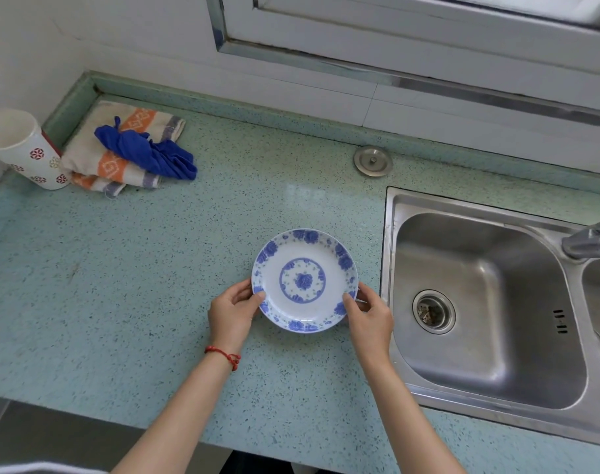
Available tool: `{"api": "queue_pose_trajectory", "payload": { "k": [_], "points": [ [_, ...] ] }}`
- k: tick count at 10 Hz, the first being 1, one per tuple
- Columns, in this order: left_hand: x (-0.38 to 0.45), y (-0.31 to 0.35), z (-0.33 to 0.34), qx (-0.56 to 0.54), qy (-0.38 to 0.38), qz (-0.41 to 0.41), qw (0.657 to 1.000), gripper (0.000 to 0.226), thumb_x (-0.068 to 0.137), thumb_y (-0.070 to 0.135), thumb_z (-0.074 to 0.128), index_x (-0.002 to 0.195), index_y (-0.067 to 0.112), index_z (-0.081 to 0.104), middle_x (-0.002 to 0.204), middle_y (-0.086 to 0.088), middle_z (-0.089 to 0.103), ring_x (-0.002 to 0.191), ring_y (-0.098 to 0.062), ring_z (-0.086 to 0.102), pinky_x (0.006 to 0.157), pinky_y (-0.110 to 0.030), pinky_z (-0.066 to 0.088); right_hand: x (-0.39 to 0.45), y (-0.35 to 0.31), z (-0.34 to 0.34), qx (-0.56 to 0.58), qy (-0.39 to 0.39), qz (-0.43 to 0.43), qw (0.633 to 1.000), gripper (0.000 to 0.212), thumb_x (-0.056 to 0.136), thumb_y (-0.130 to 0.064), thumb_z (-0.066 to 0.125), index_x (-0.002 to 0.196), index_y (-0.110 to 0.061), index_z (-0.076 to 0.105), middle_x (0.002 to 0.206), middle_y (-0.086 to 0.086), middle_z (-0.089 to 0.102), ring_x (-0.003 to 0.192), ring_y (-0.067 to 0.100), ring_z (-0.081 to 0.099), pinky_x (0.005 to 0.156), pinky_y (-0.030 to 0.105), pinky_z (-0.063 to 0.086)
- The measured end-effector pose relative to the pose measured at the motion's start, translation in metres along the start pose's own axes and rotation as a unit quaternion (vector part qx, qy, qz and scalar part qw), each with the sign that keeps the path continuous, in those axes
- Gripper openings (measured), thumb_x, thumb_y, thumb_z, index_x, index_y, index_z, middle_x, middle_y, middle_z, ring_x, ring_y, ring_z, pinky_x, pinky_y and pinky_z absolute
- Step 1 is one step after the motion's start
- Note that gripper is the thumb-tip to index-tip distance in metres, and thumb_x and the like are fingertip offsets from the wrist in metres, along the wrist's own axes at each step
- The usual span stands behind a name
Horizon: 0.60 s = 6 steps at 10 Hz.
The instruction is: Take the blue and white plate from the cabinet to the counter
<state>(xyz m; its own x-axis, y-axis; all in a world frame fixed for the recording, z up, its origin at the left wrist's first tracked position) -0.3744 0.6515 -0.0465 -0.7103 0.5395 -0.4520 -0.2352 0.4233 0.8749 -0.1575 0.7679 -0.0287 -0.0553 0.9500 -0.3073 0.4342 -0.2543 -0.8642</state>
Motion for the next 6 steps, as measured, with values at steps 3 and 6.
{"api": "queue_pose_trajectory", "payload": {
  "k": [3,6],
  "points": [
    [-0.036,0.019,-0.001,0.277,-0.007,0.206,0.939,0.036,0.086,0.015,0.058,0.121,0.004,0.055,0.123,-0.015,0.058,0.111,-0.027,0.055,0.096,-0.036,0.044,-0.025,-0.017,-0.002,-0.22,-0.063,-0.105,0.968,0.047,0.091,-0.02,0.052,0.135,-0.01,0.04,0.141,0.007,0.045,0.132,0.02,0.037,0.11,0.032,0.027],
    [-0.09,0.012,0.01,0.443,-0.025,0.272,0.854,0.048,0.09,0.026,0.05,0.132,0.005,0.041,0.14,-0.014,0.046,0.132,-0.028,0.038,0.109,-0.041,0.029,-0.069,-0.019,-0.024,-0.307,-0.102,-0.211,0.923,0.048,0.094,-0.025,0.045,0.139,-0.012,0.034,0.146,0.005,0.038,0.136,0.018,0.03,0.11,0.033,0.027]
  ]
}}
Point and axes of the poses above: each hand's wrist, its own x-axis towards the middle knuckle, its own z-axis out of the palm, y = z × x, the point moved 7 cm from there along x, towards the middle knuckle
